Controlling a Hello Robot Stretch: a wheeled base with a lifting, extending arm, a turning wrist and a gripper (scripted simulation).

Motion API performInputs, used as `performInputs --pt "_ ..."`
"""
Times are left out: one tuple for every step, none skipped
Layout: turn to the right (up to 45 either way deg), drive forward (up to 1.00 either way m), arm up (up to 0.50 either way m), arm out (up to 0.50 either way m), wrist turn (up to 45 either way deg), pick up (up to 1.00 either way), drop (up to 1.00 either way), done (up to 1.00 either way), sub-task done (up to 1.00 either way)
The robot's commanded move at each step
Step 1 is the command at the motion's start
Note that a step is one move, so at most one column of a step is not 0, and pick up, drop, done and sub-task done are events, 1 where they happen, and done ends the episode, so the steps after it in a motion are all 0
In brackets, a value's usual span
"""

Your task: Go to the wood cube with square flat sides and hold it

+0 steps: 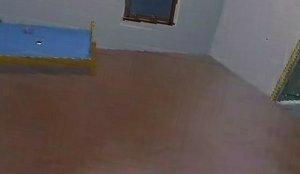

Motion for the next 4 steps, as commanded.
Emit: performInputs --pt "0.0 0.90 0.00 0.00 0.0 0.00 0.00 0.00 0.00" --pt "45.0 0.00 0.00 0.00 0.0 0.00 0.00 0.00 0.00" --pt "24.0 0.00 0.00 0.00 0.0 0.00 0.00 0.00 0.00" --pt "0.0 0.85 0.00 0.00 0.0 0.00 0.00 0.00 0.00"
